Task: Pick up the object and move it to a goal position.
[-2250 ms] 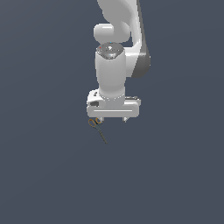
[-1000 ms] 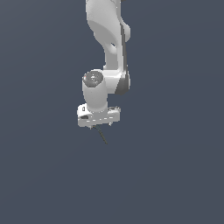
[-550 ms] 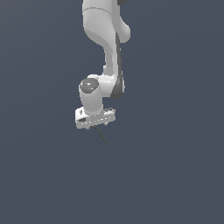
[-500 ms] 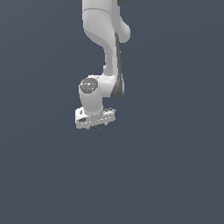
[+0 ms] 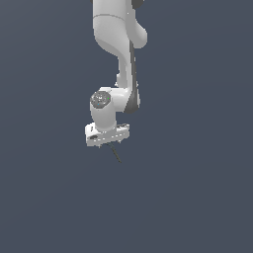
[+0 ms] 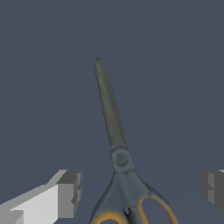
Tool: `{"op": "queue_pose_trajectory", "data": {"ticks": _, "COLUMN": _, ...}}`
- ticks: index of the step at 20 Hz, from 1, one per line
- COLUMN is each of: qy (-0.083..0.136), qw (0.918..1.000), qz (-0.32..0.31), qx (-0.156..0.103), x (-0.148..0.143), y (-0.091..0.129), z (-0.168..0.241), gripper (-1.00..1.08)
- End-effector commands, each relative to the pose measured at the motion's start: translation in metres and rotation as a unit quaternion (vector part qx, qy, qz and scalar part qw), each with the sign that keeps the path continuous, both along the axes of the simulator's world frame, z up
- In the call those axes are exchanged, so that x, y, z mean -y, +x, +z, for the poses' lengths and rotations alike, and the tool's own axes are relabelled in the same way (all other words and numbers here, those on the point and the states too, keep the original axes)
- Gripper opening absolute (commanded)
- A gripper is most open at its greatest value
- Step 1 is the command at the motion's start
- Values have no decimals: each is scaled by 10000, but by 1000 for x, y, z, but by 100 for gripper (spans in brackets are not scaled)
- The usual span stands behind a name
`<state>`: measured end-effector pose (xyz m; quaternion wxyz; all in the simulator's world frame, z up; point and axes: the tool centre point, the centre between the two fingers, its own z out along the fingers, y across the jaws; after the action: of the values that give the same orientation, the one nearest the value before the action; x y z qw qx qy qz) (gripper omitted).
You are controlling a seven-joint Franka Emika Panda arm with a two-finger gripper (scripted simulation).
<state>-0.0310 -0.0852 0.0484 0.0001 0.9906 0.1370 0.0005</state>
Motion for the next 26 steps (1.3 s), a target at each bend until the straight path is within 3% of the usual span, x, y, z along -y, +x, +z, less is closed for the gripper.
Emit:
{"op": "queue_pose_trajectory", "data": {"ticks": 1, "qy": 1, "qw": 10000, "qz": 3, "qx": -5, "x": 0, "y": -1, "z": -11, "gripper": 100}}
{"op": "queue_pose_trajectory", "data": {"ticks": 11, "qy": 0, "qw": 10000, "qz": 17, "qx": -5, "x": 0, "y": -1, "z": -40, "gripper": 100}}
{"op": "queue_pose_trajectory", "data": {"ticks": 12, "qy": 0, "qw": 10000, "qz": 17, "qx": -5, "x": 0, "y": -1, "z": -40, "gripper": -100}}
{"op": "queue_pose_trajectory", "data": {"ticks": 26, "qy": 0, "qw": 10000, "qz": 20, "qx": -5, "x": -3, "y": 0, "z": -34, "gripper": -100}}
